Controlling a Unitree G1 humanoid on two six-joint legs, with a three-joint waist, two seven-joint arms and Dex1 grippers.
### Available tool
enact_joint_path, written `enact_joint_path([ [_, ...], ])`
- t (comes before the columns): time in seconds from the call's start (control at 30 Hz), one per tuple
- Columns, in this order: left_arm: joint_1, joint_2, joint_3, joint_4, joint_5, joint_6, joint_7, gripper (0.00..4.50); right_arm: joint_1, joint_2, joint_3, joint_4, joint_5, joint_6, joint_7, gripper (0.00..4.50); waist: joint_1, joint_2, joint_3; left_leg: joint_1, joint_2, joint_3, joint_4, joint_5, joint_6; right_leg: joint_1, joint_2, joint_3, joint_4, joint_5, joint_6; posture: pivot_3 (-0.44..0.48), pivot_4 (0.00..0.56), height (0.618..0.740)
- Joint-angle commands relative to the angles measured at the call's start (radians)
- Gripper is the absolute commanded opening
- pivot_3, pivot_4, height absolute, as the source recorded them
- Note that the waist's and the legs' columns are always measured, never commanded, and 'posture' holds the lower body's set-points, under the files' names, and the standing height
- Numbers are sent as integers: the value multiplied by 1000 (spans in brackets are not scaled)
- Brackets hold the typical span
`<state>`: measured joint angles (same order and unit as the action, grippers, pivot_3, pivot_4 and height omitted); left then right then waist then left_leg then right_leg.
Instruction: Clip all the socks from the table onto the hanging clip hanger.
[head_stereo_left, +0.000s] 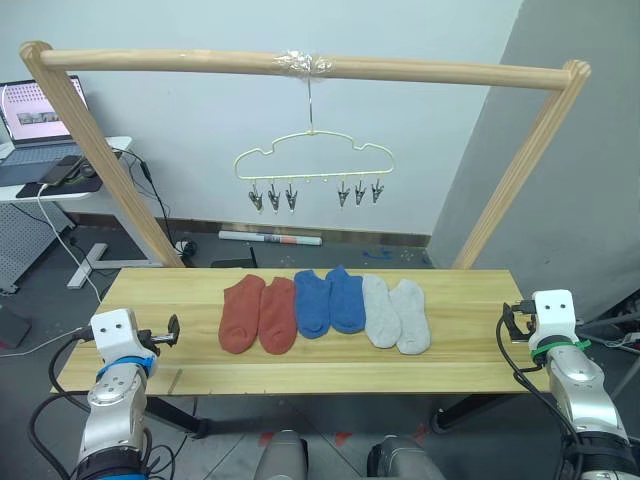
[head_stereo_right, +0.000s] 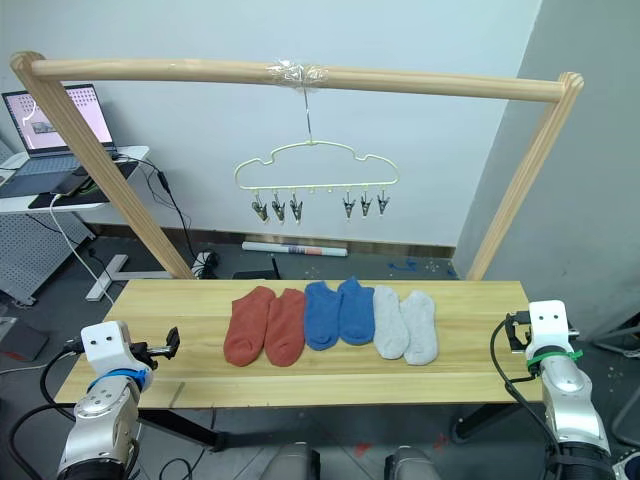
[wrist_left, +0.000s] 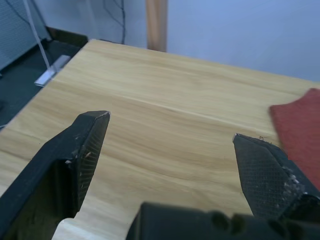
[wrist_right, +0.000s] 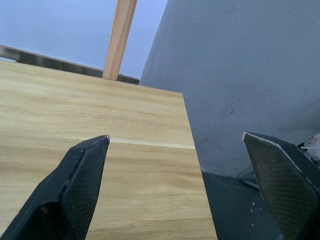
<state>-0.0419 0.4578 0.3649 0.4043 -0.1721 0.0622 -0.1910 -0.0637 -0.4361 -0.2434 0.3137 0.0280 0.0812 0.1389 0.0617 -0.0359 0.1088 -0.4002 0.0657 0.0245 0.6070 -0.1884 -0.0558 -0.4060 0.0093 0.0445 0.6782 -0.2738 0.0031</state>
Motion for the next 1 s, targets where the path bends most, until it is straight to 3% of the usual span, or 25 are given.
enact_joint_path([
  [0.03,26,30,27,-87,-41,3,-63,4470,1,8,-28,-65,25,-16,-4,4481,-3,0,7,0,0,0,0,0,0,0,0,0,0,0,0,238,120,740],
  [0.27,110,31,57,-319,-147,30,-164,4470,29,20,-16,-145,60,9,36,4481,-6,0,44,-1,1,0,-1,0,0,0,-2,1,-1,-1,-1,234,178,740],
  [0.43,135,10,87,-533,-244,105,-155,4470,34,10,-4,-221,107,30,118,4481,-5,2,73,-2,1,-2,-1,0,0,-1,-2,1,-1,-2,-1,221,216,740],
  [0.6,79,6,45,-693,-280,216,-116,4470,-13,-10,38,-385,197,105,261,4481,-6,5,114,-2,1,-1,-1,-1,-1,-1,-2,2,-1,-2,0,212,252,740],
  [0.77,-37,2,10,-723,-282,277,-91,4470,-74,-10,129,-565,285,199,373,4481,-7,4,142,-4,1,-3,-2,-1,-2,-2,0,1,-1,-1,4,185,278,740],
  [1.0,-224,-30,-48,-646,-272,307,-73,4470,-184,-6,234,-717,369,305,459,4481,-8,2,171,-23,-1,-11,1,-1,-3,-15,4,-5,-1,0,9,152,325,740],
])
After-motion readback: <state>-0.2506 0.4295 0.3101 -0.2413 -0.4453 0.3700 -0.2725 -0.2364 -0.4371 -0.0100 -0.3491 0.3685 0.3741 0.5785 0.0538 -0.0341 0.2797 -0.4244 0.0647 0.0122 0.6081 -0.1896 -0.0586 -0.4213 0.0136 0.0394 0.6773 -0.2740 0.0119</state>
